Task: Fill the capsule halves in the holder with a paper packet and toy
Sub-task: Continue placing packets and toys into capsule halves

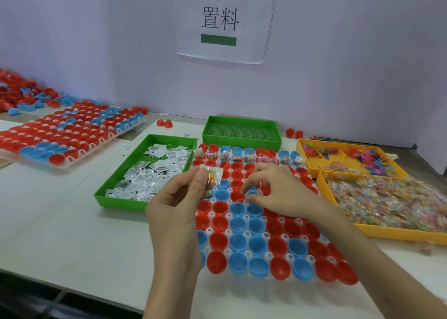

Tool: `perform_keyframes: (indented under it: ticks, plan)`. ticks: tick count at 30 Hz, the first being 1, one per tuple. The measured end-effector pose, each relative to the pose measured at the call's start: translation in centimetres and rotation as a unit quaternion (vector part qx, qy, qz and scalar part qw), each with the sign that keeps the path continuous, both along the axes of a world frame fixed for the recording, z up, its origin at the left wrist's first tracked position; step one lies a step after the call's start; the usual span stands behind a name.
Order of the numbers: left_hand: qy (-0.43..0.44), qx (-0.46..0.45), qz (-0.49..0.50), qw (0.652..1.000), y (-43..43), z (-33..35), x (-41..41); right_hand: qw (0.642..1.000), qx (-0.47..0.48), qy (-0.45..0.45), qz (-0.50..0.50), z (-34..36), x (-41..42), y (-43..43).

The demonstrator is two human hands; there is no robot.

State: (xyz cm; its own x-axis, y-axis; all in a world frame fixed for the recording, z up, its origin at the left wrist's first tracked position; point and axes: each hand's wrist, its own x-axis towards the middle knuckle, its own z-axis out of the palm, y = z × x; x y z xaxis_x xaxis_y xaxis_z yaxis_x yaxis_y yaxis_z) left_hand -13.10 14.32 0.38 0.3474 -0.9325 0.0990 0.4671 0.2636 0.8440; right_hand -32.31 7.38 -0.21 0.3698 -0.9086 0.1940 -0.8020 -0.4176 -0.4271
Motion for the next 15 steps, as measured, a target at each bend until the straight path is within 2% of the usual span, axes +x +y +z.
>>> perform_keyframes:
  ticks: [15]
  plan:
    - [-0.007,0.007,0.009,1.000,0.12,0.14,0.04,1.000,-0.005,-0.006,0.024,-0.20,0.20,-0.24]
